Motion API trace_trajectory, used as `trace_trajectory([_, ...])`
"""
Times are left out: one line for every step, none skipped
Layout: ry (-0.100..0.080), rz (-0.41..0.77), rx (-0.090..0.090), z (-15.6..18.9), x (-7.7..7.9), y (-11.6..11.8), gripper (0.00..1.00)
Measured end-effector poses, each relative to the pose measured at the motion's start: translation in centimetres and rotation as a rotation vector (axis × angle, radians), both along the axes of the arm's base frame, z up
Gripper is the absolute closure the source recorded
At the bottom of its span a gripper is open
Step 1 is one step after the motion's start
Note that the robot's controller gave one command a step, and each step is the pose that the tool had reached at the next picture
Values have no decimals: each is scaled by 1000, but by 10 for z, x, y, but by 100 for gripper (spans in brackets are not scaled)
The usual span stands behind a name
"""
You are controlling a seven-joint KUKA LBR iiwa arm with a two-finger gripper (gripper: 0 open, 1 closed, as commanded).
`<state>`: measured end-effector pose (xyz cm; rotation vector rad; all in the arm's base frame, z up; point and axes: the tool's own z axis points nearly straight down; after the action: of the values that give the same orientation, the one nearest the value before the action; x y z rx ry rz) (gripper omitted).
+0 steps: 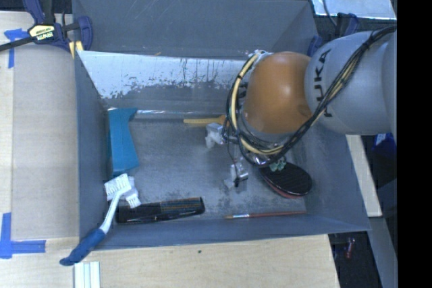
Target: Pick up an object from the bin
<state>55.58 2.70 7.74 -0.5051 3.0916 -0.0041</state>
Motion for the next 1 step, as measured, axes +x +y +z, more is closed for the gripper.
trace_trajectory([0,-61,6,-4,-31,-15,0])
